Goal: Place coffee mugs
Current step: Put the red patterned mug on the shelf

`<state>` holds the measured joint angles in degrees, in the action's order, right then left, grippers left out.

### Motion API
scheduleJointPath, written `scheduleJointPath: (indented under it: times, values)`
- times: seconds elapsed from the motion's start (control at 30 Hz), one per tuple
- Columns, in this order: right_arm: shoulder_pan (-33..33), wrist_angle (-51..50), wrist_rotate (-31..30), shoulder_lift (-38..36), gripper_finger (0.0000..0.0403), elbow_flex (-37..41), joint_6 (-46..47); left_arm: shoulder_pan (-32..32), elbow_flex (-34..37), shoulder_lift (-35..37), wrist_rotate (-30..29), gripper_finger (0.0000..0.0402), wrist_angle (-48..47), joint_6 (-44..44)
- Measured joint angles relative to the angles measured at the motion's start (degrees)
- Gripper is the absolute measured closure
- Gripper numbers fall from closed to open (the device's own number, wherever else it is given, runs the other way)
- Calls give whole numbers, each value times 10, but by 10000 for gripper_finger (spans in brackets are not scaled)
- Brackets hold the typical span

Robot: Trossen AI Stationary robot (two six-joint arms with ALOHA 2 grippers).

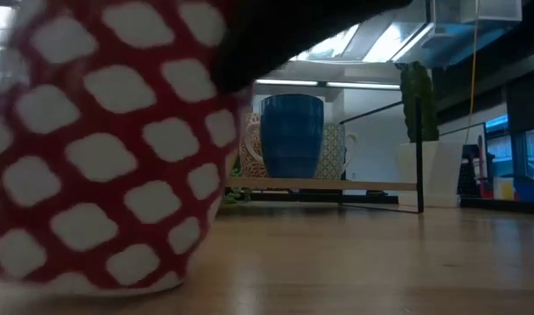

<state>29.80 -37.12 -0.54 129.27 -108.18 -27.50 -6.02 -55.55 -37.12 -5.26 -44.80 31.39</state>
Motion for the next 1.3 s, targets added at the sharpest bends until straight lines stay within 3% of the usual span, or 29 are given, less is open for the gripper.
scheduleJointPath:
  times: [0.17,0.43,0.77,1.13,1.3]
  values:
    - [-5,-30,-7,0,388,-6,28,0,0,0,0,289,0,0]
    - [-6,-132,-22,0,395,-93,69,0,0,0,0,289,0,10]
    - [-6,-425,-18,-6,398,-256,113,0,0,0,0,289,0,10]
    - [-2,-528,1,-113,399,-247,138,0,0,0,0,289,0,0]
    - [-6,-528,2,-207,400,-171,199,0,0,0,-2,289,5,-8]
